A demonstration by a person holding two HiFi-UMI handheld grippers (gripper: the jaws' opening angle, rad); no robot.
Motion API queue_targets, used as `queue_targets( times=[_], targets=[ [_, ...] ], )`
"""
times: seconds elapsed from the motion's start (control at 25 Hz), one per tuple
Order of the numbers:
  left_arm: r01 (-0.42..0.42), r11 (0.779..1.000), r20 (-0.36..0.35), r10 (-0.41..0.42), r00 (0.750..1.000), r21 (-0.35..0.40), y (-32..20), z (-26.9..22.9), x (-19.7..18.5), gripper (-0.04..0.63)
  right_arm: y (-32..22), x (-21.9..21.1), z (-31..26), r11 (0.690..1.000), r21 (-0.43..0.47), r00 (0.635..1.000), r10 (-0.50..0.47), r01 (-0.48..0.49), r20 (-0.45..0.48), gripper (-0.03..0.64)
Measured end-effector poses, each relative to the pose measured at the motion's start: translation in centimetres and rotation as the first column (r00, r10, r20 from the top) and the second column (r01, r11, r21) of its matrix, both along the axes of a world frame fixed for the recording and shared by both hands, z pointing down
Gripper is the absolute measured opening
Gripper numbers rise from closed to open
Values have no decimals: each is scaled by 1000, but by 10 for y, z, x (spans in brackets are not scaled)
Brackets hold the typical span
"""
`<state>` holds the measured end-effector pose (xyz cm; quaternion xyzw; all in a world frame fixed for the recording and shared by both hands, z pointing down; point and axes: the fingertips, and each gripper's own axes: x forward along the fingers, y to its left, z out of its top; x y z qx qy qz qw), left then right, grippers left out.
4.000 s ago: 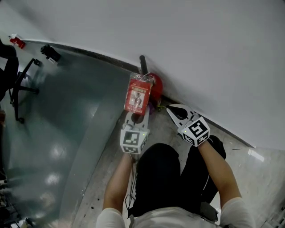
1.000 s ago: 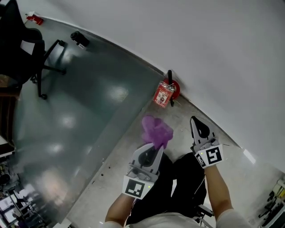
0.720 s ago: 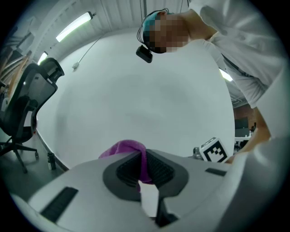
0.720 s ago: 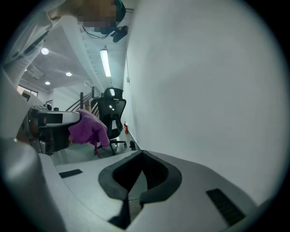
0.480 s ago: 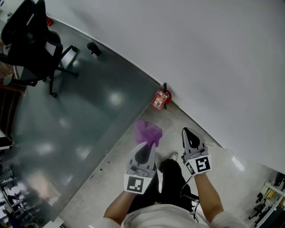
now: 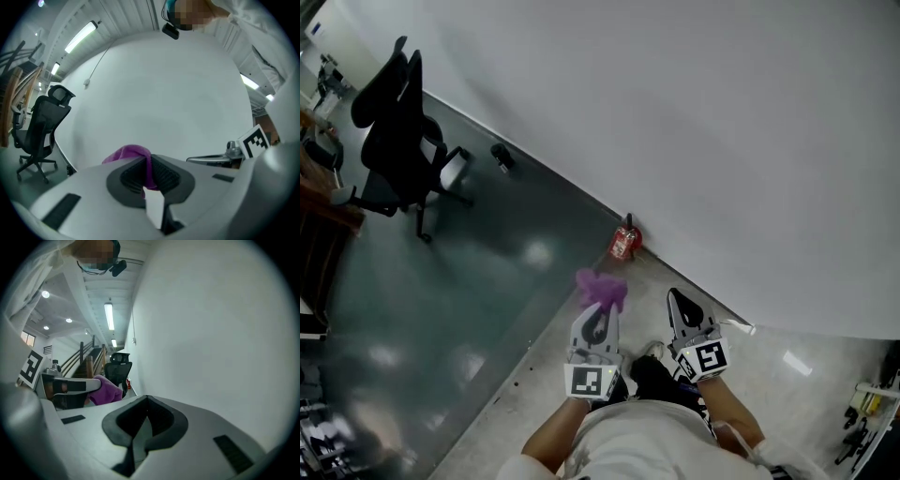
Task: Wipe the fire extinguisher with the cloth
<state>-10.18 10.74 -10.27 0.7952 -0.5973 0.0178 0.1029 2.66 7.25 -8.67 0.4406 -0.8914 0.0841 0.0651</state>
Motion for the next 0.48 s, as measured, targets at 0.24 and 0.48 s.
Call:
queue_targets(
  times=[0.24, 0.48],
  targets=[
    [-7, 999, 10, 6, 1000, 50, 1, -46, 12, 28, 12, 4, -62, 998, 56, 999, 14, -17, 42, 14],
    [-34, 996, 8, 33, 999, 80, -1, -45, 29, 28, 17, 6, -70, 996, 86, 999, 9, -12, 40, 14]
  ],
)
